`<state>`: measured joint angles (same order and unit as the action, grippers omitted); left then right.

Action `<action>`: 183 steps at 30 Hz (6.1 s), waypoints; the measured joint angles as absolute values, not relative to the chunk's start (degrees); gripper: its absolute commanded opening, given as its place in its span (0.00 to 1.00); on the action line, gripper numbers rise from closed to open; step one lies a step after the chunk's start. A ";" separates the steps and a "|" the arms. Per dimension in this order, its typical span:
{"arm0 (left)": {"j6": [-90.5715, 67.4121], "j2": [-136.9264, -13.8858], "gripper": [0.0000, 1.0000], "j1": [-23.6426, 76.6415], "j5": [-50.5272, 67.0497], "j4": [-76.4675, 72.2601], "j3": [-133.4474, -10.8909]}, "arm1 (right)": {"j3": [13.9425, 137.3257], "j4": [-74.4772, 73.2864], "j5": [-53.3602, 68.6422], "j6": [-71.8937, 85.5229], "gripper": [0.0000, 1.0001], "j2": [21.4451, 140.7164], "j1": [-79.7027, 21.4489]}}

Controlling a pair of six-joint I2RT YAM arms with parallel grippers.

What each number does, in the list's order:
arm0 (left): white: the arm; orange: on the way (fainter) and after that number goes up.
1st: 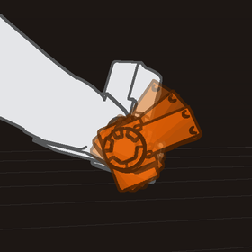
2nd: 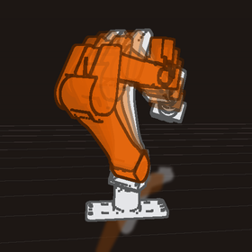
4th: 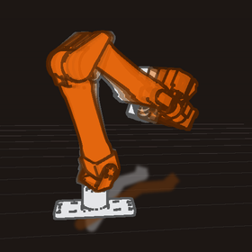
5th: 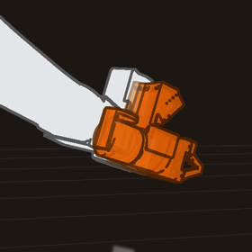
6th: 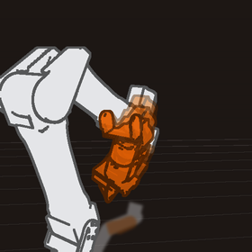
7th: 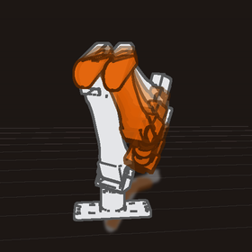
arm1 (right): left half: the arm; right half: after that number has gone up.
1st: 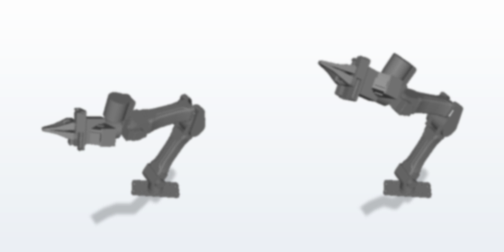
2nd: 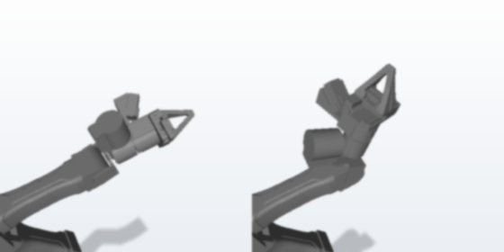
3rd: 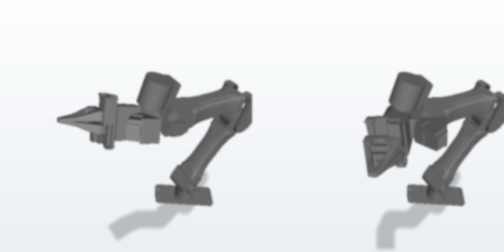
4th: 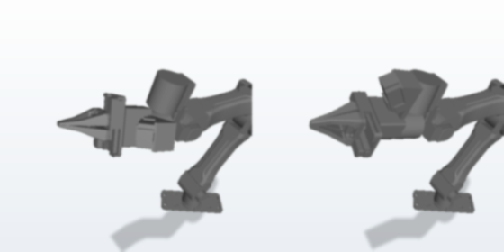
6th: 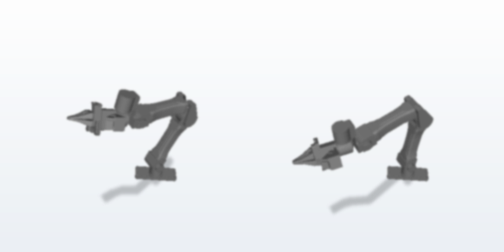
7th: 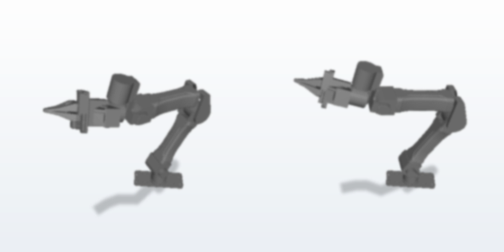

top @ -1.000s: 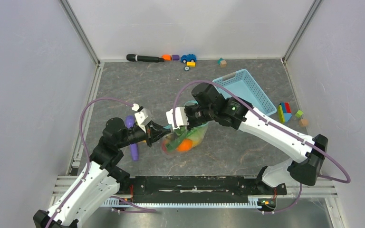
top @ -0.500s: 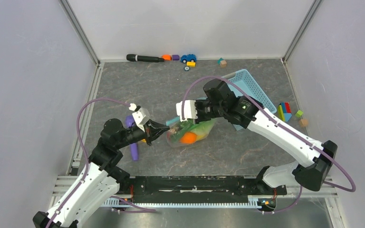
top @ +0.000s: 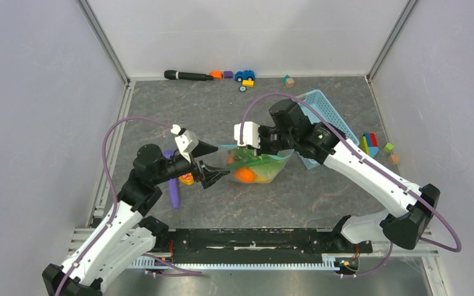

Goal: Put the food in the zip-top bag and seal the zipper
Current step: Zip the zipper food storage bag at the center of the board, then place the zipper food storage bag at the center of the board, then reset both arms

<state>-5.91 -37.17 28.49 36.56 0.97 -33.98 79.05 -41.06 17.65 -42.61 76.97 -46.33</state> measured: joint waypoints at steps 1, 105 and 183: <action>-5.85 -38.04 1.00 28.49 36.64 0.69 -34.74 | 79.35 -40.97 17.82 -41.54 0.00 77.17 -46.72; 5.82 -52.07 0.02 48.40 2.44 4.60 -38.96 | 77.01 -44.21 12.01 -53.54 0.00 76.86 -33.74; -13.45 -85.95 1.00 31.38 -13.98 8.51 -60.84 | 41.63 5.61 8.99 7.73 0.76 88.23 -29.95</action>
